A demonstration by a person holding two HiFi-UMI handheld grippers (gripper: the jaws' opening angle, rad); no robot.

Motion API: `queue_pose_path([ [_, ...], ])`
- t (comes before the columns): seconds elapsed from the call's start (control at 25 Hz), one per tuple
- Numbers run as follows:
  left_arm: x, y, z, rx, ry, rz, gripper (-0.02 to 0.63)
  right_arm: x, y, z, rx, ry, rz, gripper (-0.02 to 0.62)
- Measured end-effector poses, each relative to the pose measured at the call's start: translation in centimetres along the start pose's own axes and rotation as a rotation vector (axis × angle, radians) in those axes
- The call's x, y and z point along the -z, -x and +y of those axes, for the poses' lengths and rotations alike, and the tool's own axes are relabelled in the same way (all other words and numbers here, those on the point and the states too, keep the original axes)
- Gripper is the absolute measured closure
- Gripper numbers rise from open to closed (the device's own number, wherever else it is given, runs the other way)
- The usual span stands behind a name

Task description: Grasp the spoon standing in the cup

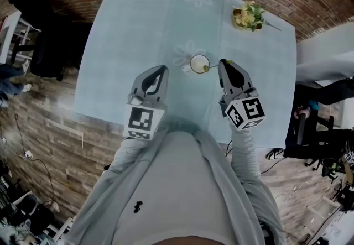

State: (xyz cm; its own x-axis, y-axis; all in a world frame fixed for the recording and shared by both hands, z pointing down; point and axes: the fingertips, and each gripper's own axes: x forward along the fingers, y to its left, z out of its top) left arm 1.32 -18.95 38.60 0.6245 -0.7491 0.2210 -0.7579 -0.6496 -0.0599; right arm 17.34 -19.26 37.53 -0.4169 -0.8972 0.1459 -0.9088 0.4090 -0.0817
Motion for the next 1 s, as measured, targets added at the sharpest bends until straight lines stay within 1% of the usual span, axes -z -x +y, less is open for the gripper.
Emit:
queue_pose_path([
  [0.36, -0.7, -0.3, -0.8, 0.033, -0.009, -0.011, 0.589, -2.7, 4.9, -0.6, 0.092, 0.048, -0.071, 0.580],
  [0.6, -1.0, -0.2, -0.8, 0.036, -0.003, -0.020, 0.589, -2.6, 8.0, -1.5, 0.171, 0.036, -0.086, 0.580],
  [1.0, -1.1, 0.3, -0.2, 0.006, 0.002, -0.030, 0.589, -1.9, 10.7, -2.7, 0.247, 0.005, -0.100, 0.580],
])
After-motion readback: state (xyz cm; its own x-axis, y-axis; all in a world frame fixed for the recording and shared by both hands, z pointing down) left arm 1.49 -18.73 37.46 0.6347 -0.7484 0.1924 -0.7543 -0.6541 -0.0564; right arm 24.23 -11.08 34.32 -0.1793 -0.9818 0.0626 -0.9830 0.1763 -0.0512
